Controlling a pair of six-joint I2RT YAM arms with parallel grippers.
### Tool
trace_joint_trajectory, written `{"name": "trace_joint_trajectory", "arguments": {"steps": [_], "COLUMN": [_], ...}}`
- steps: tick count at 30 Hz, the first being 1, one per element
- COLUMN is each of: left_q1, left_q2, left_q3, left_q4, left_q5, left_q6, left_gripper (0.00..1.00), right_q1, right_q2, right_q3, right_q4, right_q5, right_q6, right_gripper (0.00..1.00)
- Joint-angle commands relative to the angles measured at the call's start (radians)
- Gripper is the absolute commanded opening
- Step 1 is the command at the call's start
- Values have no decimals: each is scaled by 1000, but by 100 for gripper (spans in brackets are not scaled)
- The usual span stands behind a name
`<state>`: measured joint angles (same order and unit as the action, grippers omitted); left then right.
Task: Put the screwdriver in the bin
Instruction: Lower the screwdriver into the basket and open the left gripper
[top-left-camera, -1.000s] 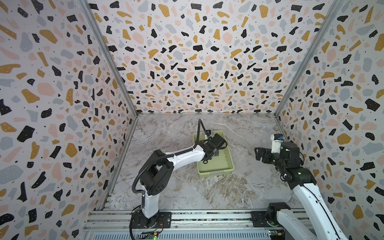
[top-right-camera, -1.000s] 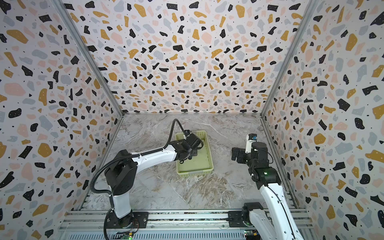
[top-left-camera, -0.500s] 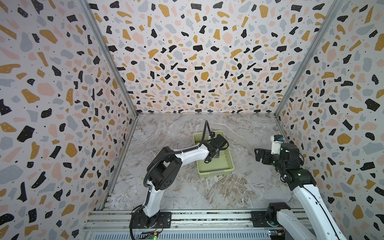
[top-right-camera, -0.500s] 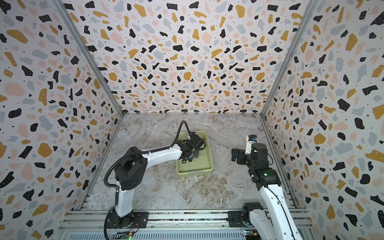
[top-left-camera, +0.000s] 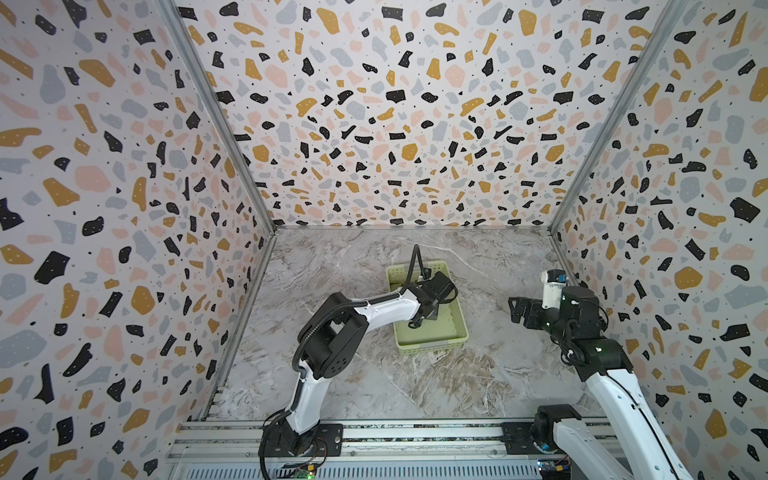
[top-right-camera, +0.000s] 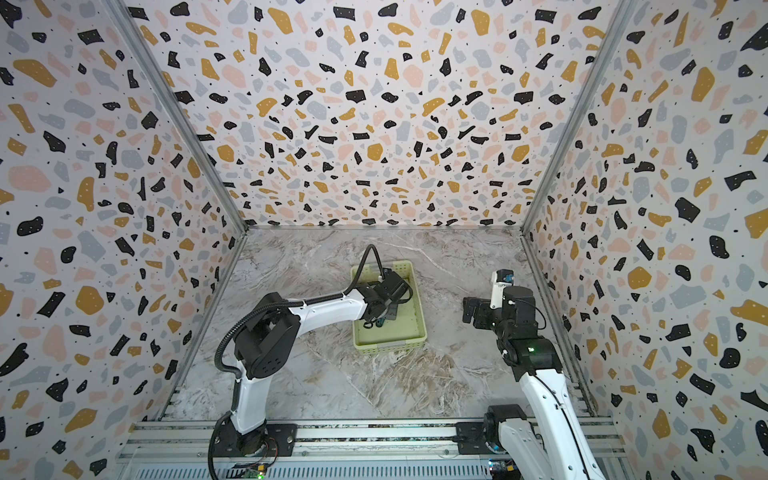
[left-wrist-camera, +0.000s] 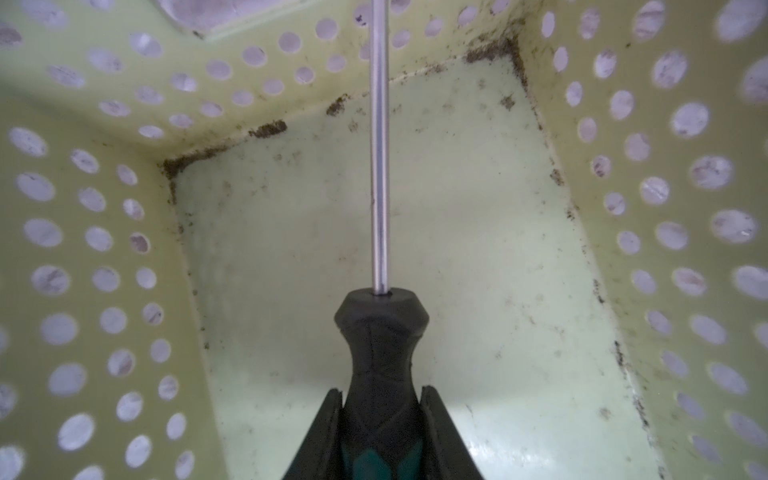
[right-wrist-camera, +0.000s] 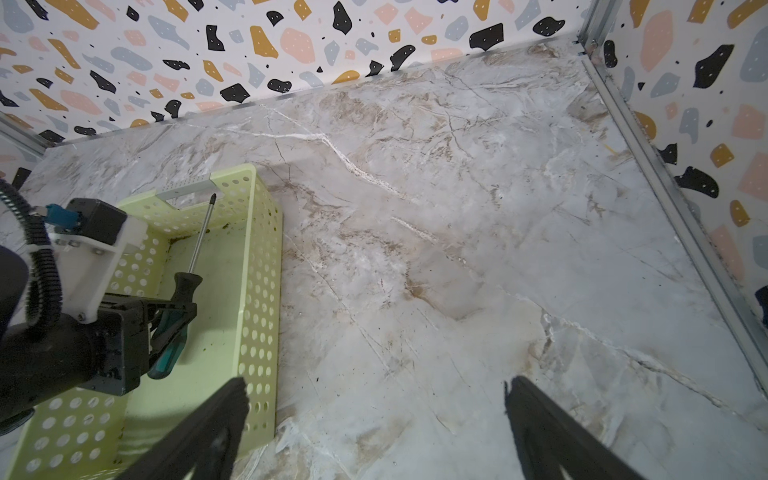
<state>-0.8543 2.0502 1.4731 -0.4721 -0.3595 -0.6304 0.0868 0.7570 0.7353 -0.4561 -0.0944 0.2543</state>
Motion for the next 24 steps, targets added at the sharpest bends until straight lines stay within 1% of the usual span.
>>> {"name": "trace_joint_trajectory", "arguments": {"steps": [1, 9, 11, 13, 15, 17, 18, 19, 20, 21, 24], "left_q1": [-1, 0, -1, -2, -1, 0, 0, 1, 2, 2, 2], "left_q2": [2, -10, -17, -27, -49, -91, -111, -135, -158, -178, -277], "left_q3": [34, 19, 15, 12, 3, -12, -18, -16, -9, -7, -23], "left_q4": [-7, 23, 36, 50, 68, 90, 98, 100, 94, 92, 99], "left_q5": [9, 26, 38, 64, 82, 86, 89, 97, 101, 102, 70], "left_q6": [11, 22, 23, 26, 27, 29, 26, 32, 43, 52, 71], "left_gripper": [29, 40, 45, 54, 58, 65, 71, 82, 96, 100, 100], "right_q1": [-4, -5, -5, -5, -4, -5, -4, -5, -4, -5, -5], "right_q2": [-6, -3, -4, -4, -5, -3, 0, 4, 9, 15, 37], "right_q3": [13, 23, 27, 32, 37, 45, 49, 55, 61, 66, 79], "right_q4": [-8, -15, -20, -24, -28, -26, -26, -28, -29, -28, -15], "right_q5": [-7, -10, -8, -6, -15, -33, -40, -47, -53, -58, -83], "right_q6": [0, 4, 2, 3, 8, 9, 9, 5, 4, 3, -2], "right_gripper": [99, 99, 99, 99, 99, 99, 99, 99, 99, 99, 99]}}
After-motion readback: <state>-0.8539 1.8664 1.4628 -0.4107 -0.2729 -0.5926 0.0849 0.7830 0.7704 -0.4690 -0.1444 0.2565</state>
